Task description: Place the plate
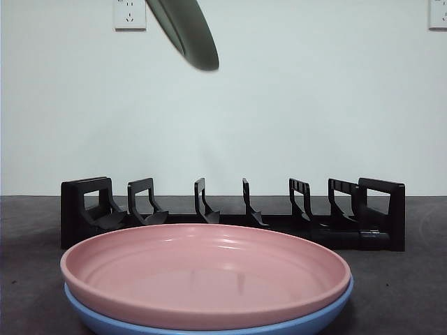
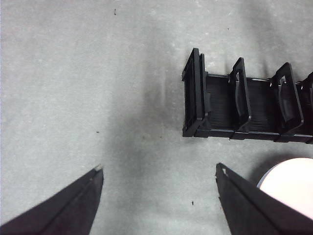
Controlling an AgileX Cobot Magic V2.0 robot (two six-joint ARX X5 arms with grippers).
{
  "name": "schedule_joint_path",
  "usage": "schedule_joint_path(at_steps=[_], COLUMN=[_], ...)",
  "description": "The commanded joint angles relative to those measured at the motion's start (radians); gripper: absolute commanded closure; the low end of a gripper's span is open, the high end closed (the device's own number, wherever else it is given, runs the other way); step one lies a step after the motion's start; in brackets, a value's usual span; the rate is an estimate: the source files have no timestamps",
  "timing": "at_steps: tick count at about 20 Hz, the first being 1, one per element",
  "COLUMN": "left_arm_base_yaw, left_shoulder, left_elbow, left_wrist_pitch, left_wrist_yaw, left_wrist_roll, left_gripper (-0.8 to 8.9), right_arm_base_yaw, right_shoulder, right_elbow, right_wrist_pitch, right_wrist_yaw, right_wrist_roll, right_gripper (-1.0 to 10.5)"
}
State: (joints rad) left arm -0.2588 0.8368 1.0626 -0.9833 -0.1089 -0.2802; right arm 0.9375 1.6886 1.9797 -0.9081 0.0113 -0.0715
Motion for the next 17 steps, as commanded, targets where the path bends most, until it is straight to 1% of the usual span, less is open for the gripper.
schedule_joint_path(at_steps=[1,4,7,9,11,12,15,17], left_arm_base_yaw=[0.0,0.0,0.0,0.0,0.0,0.0,0.0,0.0], left_shoulder=[0.005,0.005,0.005,0.005,0.006,0.006,0.006,0.006], left_elbow=[0.022,0.022,0.022,0.022,0.022,0.022,0.022,0.022], left_wrist_pitch=[0.013,0.014,0.014,0.015,0.018,0.018,0.018,0.02], left_wrist_yaw=[-0.004,-0.005,-0.004,-0.005,-0.005,-0.004,-0.004,-0.004], left_wrist_roll=[-0.001,-0.001,0.0,0.0,-0.001,-0.001,-0.001,0.0], left_gripper=[4.47,4.47,4.47,4.47,4.47,4.47,4.47,4.47], right_arm_base_yaw=[0.041,0.088,0.169,0.233,0.304,0.328,0.414,0.462], right_shoulder=[-0.082,-0.206,-0.335,-0.409,-0.47,-0.483,-0.488,-0.488], right_elbow=[-0.164,-0.391,-0.601,-0.708,-0.789,-0.806,-0.817,-0.817], right_wrist_pitch=[0.111,0.212,0.288,0.294,0.264,0.229,0.043,-0.017], right_wrist_yaw=[0.05,0.109,0.225,0.299,0.335,0.333,0.315,0.264], right_wrist_roll=[-0.045,-0.055,-0.08,-0.092,-0.097,-0.097,-0.073,-0.043], right_gripper=[9.3,9.3,9.3,9.3,9.3,9.3,9.3,9.3])
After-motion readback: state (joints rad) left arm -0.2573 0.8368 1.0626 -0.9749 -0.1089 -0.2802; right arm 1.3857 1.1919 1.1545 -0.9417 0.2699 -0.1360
